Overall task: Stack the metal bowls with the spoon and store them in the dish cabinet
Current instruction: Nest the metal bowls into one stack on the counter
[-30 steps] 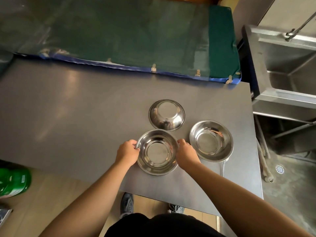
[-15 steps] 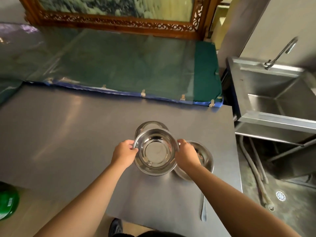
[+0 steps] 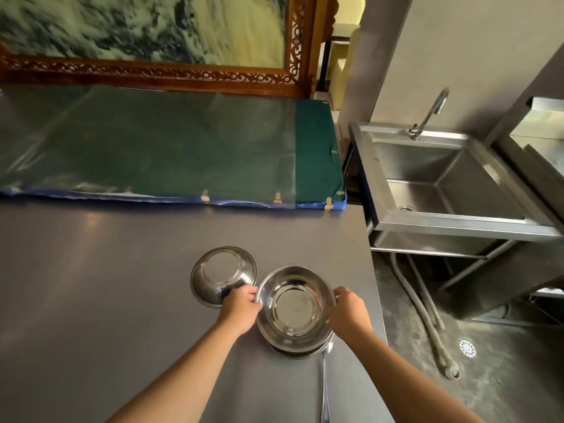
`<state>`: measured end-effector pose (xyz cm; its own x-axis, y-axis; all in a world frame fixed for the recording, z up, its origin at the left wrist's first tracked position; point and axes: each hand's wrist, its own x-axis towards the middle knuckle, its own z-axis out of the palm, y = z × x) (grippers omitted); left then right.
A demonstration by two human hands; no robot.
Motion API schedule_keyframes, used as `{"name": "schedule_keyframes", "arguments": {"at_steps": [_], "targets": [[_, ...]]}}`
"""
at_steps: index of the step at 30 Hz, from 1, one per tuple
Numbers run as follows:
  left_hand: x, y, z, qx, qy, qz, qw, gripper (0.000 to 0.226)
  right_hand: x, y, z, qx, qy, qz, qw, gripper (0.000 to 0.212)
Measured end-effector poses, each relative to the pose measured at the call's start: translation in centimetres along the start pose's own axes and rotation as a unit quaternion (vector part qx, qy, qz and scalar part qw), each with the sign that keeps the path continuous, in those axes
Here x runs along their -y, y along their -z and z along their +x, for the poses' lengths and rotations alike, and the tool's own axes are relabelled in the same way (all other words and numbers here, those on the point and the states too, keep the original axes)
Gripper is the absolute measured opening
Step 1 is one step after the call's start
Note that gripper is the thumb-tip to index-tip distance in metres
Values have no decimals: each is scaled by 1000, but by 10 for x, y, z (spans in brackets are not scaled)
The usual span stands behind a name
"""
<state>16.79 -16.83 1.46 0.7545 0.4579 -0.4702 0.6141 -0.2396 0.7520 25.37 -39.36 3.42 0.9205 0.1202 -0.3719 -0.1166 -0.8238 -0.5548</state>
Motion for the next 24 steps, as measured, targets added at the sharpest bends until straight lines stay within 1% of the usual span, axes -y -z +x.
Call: {"name": "schedule_keyframes", "arguments": {"at_steps": [4, 9, 11, 16, 22, 24], "targets": [[3, -10, 6, 9, 4, 34, 999, 42, -10, -5, 0, -1, -33, 5, 999, 17], [12, -17, 12, 22, -7, 70, 997, 44, -18, -12, 0, 3, -48, -29, 998, 24], [13, -18, 13, 23, -5, 70, 997, 43, -21, -15, 0, 5, -56, -22, 998, 26], [15, -18, 16, 18, -5, 63, 998, 48, -25, -25, -3, 12, -91, 54, 994, 26], [22, -15, 24, 25, -4, 39, 999, 45, -22, -30, 2, 9, -104, 77, 992, 35], [21, -14, 27, 30, 0, 28, 999, 48, -20, -31, 5, 10, -102, 81, 991, 38]]}}
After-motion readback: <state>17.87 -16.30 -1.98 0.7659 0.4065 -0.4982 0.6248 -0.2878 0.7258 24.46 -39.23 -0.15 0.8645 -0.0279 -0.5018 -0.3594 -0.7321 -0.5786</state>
